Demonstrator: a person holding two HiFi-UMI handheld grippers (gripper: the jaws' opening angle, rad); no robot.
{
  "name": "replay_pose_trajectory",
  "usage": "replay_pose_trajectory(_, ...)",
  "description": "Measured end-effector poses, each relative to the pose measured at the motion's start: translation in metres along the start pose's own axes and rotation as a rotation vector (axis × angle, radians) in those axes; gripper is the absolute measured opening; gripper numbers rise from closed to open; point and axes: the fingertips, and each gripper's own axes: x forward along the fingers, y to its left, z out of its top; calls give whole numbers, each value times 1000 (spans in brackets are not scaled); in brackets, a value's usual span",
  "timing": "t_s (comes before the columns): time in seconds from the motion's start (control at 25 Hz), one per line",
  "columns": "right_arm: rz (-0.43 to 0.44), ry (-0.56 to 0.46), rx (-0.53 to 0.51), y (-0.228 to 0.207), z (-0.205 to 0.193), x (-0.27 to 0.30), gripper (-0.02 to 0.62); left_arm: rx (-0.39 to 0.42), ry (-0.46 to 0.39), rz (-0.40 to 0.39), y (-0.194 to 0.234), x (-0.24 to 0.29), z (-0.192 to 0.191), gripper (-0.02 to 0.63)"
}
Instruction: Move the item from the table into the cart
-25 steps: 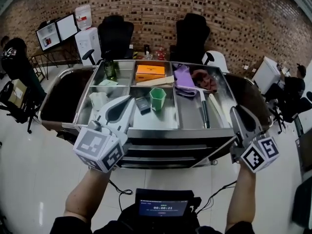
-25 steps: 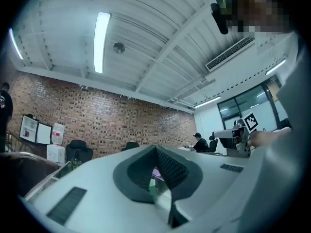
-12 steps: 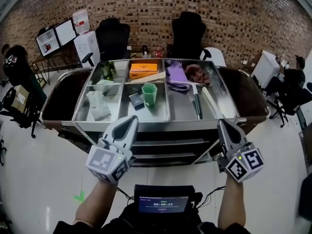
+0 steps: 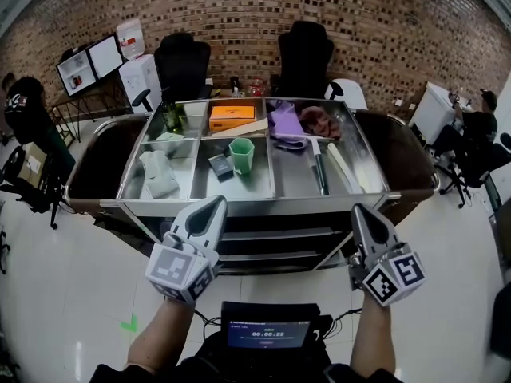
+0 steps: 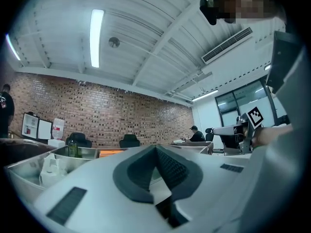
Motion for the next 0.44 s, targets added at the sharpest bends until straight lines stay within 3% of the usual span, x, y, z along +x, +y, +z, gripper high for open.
replay_pose_trajectory(0.44, -18, 6, -8, 12, 11, -28, 11, -24, -7, 15, -16, -28, 16, 5)
